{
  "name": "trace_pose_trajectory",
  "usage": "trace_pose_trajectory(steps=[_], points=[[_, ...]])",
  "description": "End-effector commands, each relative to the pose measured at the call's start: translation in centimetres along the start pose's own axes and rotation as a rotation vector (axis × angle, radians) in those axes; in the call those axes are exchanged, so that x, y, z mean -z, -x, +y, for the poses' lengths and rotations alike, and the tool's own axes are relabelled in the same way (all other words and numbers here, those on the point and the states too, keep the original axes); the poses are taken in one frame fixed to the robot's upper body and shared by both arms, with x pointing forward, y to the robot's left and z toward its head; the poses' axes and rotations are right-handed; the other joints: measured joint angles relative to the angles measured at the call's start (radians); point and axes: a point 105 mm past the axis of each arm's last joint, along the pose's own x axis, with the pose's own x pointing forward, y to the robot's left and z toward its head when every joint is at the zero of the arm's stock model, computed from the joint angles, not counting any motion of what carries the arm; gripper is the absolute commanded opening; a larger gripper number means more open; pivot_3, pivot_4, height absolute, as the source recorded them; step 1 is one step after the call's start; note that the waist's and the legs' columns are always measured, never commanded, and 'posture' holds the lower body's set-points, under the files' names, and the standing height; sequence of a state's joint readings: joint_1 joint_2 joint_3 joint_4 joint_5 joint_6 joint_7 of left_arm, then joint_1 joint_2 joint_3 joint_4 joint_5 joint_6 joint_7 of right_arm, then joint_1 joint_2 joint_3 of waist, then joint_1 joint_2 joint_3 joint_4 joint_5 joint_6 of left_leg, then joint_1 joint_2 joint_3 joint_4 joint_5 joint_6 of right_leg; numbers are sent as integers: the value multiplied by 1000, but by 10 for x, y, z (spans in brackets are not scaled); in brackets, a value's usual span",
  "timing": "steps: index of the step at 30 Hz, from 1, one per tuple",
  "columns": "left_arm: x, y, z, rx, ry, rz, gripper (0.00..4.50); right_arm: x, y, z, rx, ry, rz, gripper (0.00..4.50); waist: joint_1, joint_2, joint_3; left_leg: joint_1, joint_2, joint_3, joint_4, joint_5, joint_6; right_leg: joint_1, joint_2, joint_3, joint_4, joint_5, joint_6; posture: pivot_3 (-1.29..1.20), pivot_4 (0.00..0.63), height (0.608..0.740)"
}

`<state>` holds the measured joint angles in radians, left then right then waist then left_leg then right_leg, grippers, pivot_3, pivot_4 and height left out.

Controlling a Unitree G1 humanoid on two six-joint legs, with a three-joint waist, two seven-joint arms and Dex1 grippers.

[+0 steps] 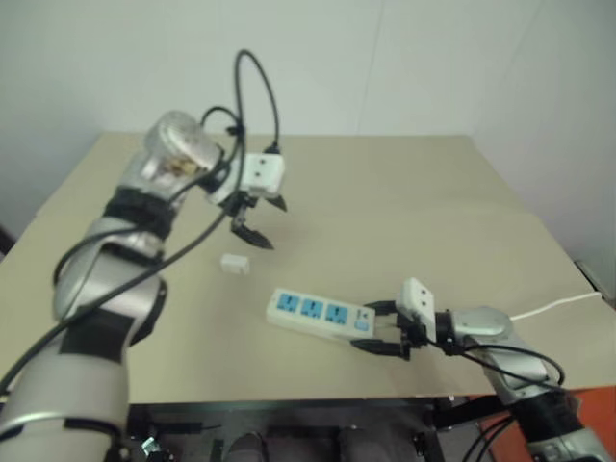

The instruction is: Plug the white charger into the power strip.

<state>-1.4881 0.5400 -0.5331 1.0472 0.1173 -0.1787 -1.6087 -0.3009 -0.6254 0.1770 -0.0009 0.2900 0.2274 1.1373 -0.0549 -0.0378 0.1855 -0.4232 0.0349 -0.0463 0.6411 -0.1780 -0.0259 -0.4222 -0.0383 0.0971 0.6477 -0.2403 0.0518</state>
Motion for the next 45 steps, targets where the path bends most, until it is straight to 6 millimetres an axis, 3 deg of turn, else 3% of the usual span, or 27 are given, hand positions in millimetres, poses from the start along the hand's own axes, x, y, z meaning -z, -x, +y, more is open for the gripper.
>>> trace_pose_trajectory(steps=[1, 8, 17, 45], points=[[6, -5, 2, 53, -14, 138, 4500, 0, -10, 6, -32, 12, 4, 3437, -5, 0, 0, 0, 0, 0, 0, 0, 1, 0, 0, 0, 0, 0, 0, 0, 150, 740], [27, -26, -8, 161, 15, 323, 4500, 12, -24, 16, 6, 31, 11, 3437, -18, 0, 0, 2, 0, -1, 1, 0, 1, 0, 0, 0, 3, 0, 1, 0, 150, 740], [46, -39, -13, 188, -55, 470, 4500, 8, -38, 15, 42, 45, -9, 3437, -19, -1, 0, 3, 0, -2, 1, 0, 1, 1, 1, 0, 6, 0, 1, 0, 150, 740], [82, -44, -25, 193, -25, 646, 4500, 11, -42, 13, 91, 22, -22, 3437, -23, -1, 0, 8, 0, -3, 1, 0, 1, 2, 3, 1, 12, -2, -1, 0, 150, 740]])
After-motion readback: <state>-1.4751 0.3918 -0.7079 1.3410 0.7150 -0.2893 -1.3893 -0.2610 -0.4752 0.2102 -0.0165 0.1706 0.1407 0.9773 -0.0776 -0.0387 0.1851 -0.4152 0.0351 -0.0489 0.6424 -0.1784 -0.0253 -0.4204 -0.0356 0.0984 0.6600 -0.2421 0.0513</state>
